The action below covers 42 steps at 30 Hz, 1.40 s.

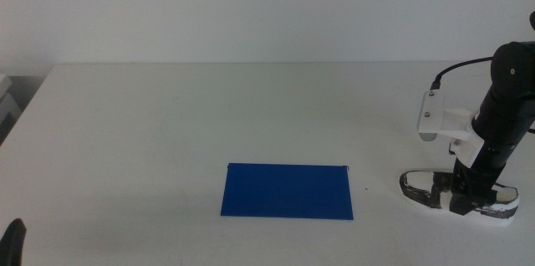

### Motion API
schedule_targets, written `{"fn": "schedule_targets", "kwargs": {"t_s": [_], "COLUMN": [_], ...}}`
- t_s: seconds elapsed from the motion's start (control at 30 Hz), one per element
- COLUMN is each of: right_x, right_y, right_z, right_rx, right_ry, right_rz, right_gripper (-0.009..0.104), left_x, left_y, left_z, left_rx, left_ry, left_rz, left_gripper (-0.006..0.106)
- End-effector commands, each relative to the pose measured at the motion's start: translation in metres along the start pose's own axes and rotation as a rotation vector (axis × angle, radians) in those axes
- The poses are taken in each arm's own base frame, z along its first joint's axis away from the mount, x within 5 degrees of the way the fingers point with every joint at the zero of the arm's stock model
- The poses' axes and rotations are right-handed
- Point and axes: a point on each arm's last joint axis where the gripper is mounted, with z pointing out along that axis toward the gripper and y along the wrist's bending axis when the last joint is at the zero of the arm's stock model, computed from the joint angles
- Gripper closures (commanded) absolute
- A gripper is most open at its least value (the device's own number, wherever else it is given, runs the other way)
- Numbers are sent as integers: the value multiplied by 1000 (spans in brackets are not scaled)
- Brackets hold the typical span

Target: Use one arm to grab the shoe from the table and place it on the mat.

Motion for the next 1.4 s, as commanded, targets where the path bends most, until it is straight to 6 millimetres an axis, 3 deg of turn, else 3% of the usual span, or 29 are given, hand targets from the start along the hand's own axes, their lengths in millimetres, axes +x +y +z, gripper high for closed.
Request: {"fn": "schedule_targets", "kwargs": {"t_s": [0.0,0.27,0.37,0.43,0.6,0.77,0.93,1.07,1.23,1.37], "right_x": [-2,3,-2,-10,-40,-90,-143,-179,-206,-214], "right_y": [-2,4,7,7,8,26,52,69,88,91], "right_z": [-21,-17,-29,-44,-86,-115,-109,-93,-74,-57], "right_rx": [60,11,38,74,154,239,243,222,163,130], "right_ry": [-22,15,6,-9,-22,-122,-144,-146,-147,-133], "right_rz": [-17,-4,5,18,61,-66,-276,-371,-422,-430], "right_gripper": [39,64,89,99,99,99,99,99,99,99], "left_x": [-6,-6,-6,-6,-6,-6,-6,-6,-6,-6], "left_y": [0,0,0,0,0,0,0,0,0,0], "left_z": [-1,-1,-1,-1,-1,-1,-1,-1,-1,-1], "left_rx": [-1,-1,-1,-1,-1,-1,-1,-1,-1,-1], "left_ry": [-83,-83,-83,-83,-83,-83,-83,-83,-83,-83], "left_rz": [-14,-14,-14,-14,-14,-14,-14,-14,-14,-14], "left_gripper": [7,7,7,7,7,7,7,7,7,7]}}
